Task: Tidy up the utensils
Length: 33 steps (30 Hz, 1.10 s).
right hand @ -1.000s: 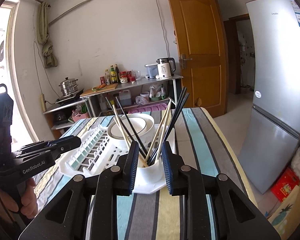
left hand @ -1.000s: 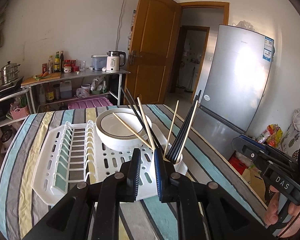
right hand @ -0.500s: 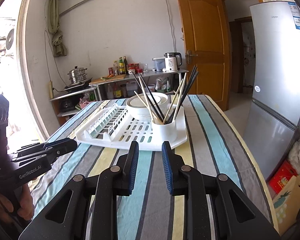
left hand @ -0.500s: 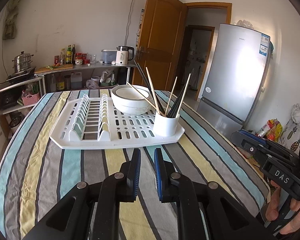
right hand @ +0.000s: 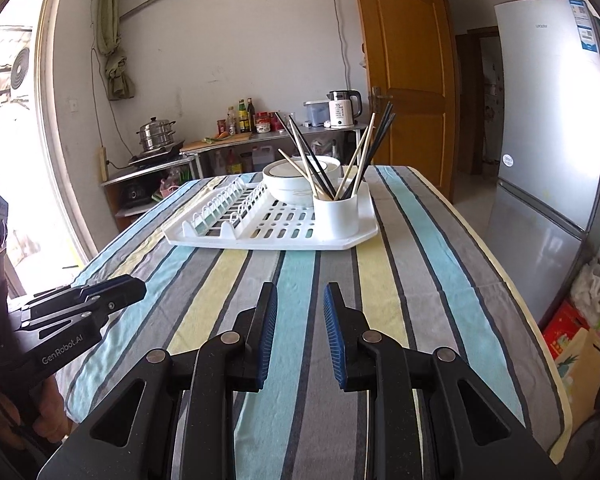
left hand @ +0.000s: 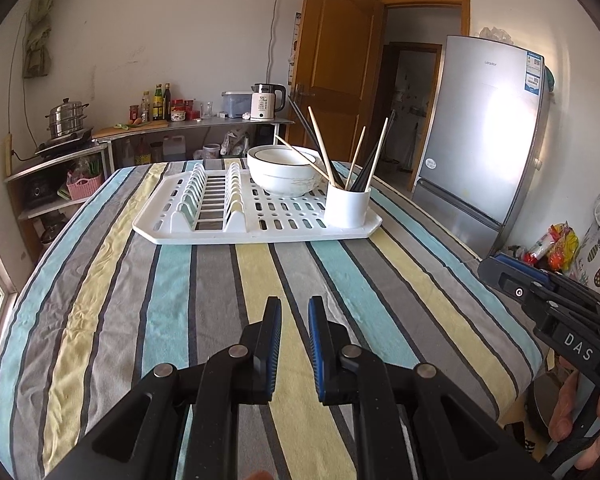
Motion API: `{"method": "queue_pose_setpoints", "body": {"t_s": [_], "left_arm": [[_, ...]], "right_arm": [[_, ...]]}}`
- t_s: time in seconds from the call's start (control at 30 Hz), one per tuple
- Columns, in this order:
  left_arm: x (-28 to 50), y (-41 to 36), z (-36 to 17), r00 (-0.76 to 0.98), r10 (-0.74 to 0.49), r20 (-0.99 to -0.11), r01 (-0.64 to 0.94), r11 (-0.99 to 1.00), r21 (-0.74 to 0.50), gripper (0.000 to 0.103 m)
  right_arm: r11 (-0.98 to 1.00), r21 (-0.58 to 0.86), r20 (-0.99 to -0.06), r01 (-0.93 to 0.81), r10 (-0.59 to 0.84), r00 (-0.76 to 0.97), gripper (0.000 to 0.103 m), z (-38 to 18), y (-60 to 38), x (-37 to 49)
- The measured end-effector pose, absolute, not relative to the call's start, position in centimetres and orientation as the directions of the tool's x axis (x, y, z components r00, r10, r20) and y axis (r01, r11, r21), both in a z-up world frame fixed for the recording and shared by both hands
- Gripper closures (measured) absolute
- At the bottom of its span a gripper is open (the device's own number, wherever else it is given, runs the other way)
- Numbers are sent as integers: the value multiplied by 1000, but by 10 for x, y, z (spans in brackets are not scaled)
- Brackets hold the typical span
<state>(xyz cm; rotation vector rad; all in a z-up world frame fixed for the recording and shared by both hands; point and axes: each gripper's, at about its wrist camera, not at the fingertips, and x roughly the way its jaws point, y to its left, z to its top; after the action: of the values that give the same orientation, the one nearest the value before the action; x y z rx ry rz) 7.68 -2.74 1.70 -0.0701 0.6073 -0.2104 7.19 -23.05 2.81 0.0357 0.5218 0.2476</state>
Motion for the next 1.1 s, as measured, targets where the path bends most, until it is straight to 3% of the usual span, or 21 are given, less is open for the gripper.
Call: {"method": "queue_pose_setpoints", "body": {"t_s": [1.1], "left_arm": [[73, -29, 6, 799, -168, -577, 152, 985, -77, 90]], "right_arm": [[970, 73, -500, -233, 237, 833, 78, 16, -225, 64]]}}
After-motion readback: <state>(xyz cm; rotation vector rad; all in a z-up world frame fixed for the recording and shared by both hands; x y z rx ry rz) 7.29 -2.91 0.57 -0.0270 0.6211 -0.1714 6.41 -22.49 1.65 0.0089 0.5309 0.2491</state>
